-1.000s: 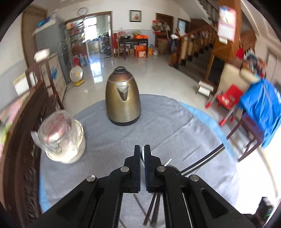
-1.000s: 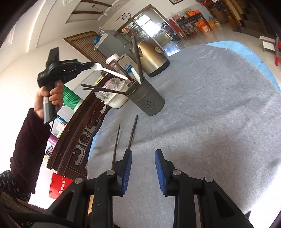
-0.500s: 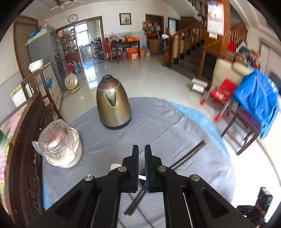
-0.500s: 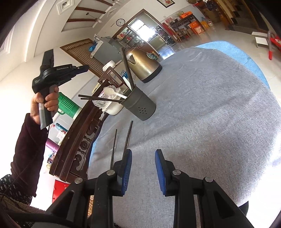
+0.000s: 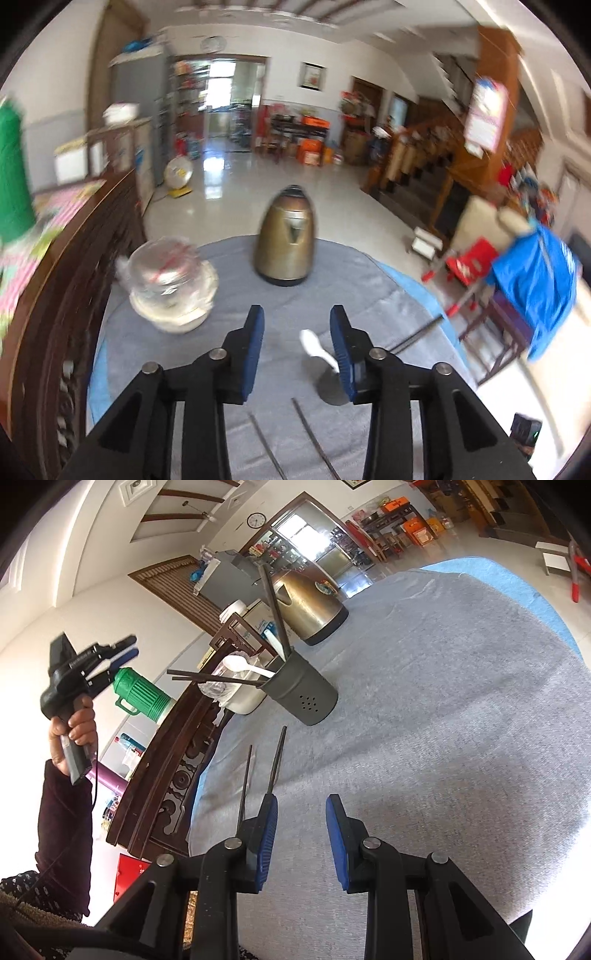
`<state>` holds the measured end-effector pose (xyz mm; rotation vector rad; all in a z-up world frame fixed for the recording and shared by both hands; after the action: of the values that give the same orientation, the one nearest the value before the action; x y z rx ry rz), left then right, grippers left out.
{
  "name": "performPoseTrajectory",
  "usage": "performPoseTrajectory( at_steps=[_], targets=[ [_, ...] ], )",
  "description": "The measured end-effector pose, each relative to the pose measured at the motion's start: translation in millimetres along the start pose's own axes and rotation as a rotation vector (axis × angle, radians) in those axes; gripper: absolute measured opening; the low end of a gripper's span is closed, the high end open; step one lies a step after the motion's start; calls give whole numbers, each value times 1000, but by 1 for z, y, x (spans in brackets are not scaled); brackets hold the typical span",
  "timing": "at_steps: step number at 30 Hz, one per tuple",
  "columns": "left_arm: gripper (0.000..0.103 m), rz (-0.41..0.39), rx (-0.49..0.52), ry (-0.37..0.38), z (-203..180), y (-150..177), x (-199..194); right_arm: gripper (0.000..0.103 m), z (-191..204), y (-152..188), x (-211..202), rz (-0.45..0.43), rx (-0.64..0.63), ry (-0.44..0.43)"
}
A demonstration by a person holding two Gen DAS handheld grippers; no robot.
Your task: Organize utensils
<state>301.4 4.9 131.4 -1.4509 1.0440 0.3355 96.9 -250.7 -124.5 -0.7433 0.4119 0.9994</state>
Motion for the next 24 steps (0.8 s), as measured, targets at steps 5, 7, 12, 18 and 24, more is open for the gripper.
performPoseTrajectory(
  at_steps=[5, 7, 12, 18, 24],
  targets=[
    [47, 36, -150, 23, 53, 31, 15, 30, -1, 1, 6, 9, 4, -8],
    [47, 75, -184, 18, 64, 44, 29, 30, -1, 1, 10, 17, 10, -16],
    [48, 180, -277, -12, 85, 62, 79, 30, 5, 4, 21, 40, 1, -27],
    [48, 313, -305, -65, 88, 76, 152, 30, 11, 9, 31, 71, -14, -24],
    [48, 353, -388, 18, 75, 74, 211, 30, 6, 11, 36, 88, -2, -18]
  ],
)
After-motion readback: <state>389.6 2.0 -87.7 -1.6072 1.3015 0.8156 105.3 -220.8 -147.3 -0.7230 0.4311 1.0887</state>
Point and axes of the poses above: each gripper's, at about its wrist camera, not at the fingertips, and x roughly the way its jaws point, z to its left, y to its underside, the point moved 10 cm from there along x, roughly the way its jaws point, and after that the axes turned 13 degrees about z, right-handed, at the moved point
